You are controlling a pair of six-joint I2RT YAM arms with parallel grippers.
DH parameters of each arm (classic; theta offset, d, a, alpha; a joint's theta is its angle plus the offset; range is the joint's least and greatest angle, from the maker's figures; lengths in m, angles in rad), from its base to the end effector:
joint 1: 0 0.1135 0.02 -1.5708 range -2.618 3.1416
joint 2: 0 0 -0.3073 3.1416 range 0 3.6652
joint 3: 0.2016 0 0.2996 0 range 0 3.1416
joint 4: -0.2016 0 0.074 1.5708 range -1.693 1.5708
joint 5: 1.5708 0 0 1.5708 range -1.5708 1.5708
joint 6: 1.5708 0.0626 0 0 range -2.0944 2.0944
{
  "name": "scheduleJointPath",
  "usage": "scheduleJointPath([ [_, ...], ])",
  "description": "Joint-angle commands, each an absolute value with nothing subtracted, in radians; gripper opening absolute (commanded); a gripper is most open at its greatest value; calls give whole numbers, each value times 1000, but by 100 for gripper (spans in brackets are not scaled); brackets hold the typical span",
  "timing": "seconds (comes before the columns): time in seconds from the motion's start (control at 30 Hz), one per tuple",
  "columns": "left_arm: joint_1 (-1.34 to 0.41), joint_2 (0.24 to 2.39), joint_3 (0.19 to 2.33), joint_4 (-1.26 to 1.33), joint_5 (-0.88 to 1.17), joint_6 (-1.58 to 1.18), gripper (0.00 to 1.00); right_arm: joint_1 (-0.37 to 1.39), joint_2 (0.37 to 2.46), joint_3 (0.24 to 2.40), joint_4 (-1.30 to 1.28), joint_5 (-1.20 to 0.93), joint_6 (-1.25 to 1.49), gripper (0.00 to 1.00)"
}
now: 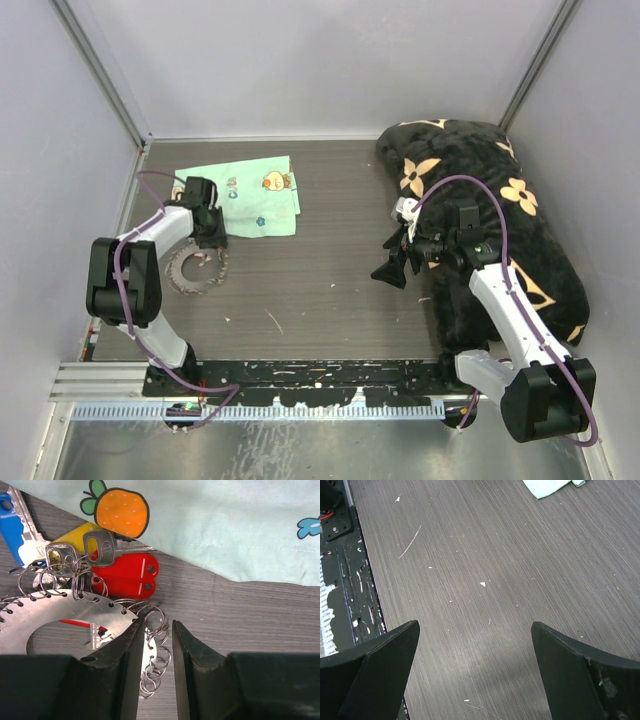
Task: Remove the keys from the keyring
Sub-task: Pick up the keyring from the center of the board.
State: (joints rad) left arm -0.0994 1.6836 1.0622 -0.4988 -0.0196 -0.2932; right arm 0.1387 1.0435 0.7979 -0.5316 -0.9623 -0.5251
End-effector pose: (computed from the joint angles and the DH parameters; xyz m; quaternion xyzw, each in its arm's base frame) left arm 0.3859 -0.0373 0.1738 -0.0965 0.9699 -0.0342 0.2210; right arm 0.2335 0.0845 0.2889 -0.4355 0.7147 0.3531 0.4182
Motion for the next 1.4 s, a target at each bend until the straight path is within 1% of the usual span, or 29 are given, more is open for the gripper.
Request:
scheduleJointPath([
  [0.0, -109, 1699, 1098, -494, -43, -272, 29, 146, 1043, 801, -504, -966, -531, 100],
  [0.07, -111, 1707, 1098, -495, -45, -272, 27, 146, 1044, 800, -503, -965, -531, 100],
  [0.3, -113, 1718, 1099, -502, -55, -272, 27, 146, 1044, 800, -506, -965, -531, 100],
  [0.37, -114, 1716, 1098, -501, -55, -272, 26, 146, 1045, 800, -506, -966, -530, 100],
  [0.4, -115, 1716, 1100, -501, -54, -272, 24, 146, 1046, 800, -505, -966, -531, 100],
  [0.6, -128, 1690, 1101, -512, -52, -273, 0, 145, 1046, 800, -505, -966, -530, 100],
  [0.93, -199, 1558, 1064, -509, -36, -275, 0, 147, 1063, 800, -506, -1002, -520, 100],
  [1.13, -263, 1453, 1024, -457, 43, -325, 0, 149, 1082, 792, -484, -1057, -491, 100],
  [1.27, -313, 1383, 994, -386, 108, -402, 0, 151, 1088, 751, -375, -1100, -378, 100],
  [1.37, -358, 1345, 968, -317, 140, -482, 0, 156, 1079, 685, -181, -1094, -202, 100],
])
